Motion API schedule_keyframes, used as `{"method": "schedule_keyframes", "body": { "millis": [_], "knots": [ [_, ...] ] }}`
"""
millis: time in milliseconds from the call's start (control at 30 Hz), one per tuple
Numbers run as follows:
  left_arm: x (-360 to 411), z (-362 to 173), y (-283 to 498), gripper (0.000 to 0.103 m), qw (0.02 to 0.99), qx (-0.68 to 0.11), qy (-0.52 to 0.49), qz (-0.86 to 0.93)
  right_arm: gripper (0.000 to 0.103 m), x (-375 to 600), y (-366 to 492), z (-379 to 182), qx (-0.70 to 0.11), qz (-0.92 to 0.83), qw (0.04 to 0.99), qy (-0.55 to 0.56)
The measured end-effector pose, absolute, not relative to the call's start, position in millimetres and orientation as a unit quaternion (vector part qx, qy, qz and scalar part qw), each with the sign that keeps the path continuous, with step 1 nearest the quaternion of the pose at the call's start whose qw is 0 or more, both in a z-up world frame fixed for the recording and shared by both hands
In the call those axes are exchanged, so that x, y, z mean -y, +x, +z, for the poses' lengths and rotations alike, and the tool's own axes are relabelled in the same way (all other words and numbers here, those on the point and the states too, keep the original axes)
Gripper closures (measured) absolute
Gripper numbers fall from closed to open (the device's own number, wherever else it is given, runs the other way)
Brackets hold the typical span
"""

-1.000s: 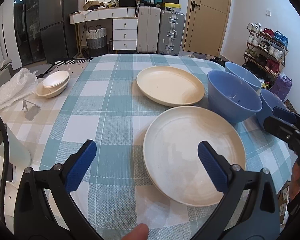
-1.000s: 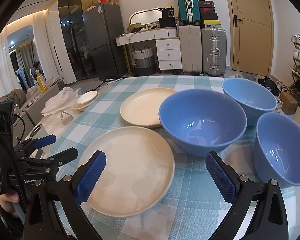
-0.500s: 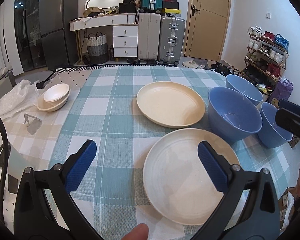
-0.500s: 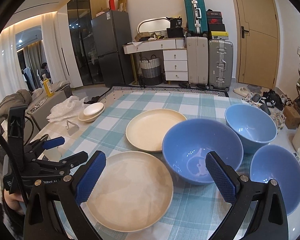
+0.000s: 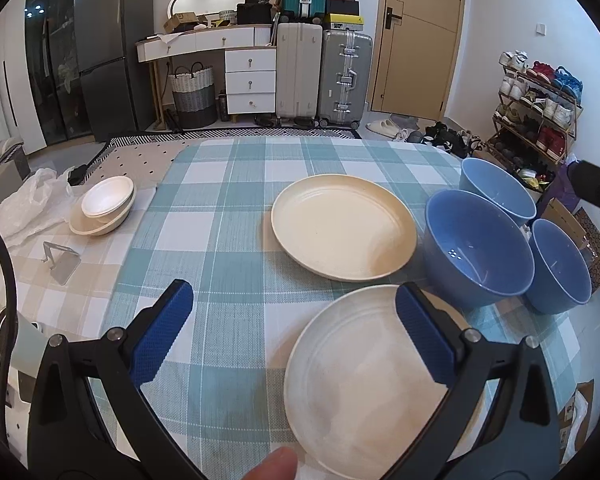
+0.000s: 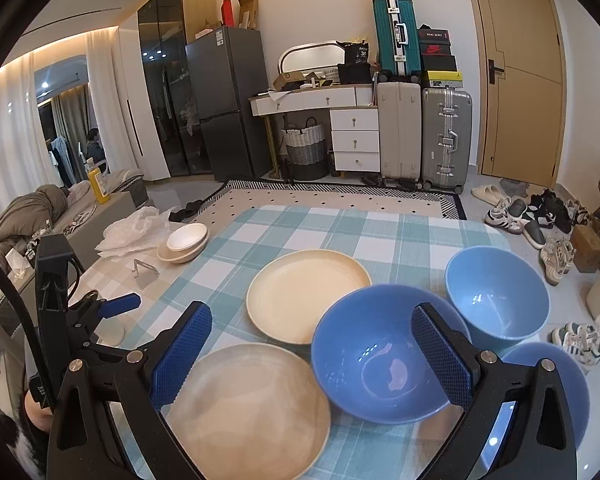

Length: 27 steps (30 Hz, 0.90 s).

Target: Organize plates and bowls

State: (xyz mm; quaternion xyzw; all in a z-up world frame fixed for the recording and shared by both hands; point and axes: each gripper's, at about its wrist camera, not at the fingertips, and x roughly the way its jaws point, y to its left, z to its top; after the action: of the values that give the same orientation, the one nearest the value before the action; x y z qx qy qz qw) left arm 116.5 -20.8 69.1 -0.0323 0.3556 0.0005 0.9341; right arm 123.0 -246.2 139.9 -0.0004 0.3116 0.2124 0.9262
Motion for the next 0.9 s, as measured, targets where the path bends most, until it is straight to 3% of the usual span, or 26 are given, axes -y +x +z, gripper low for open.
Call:
{"method": "schedule_keyframes", "body": {
  "millis": [900],
  "knots": [
    [-3.3,53.5,214.8,0.002,0.918,-0.393,-0.054,0.011,0.001,234.5,245.2,142.4,-0.360,0.213,0.908,-0.017]
  ]
}}
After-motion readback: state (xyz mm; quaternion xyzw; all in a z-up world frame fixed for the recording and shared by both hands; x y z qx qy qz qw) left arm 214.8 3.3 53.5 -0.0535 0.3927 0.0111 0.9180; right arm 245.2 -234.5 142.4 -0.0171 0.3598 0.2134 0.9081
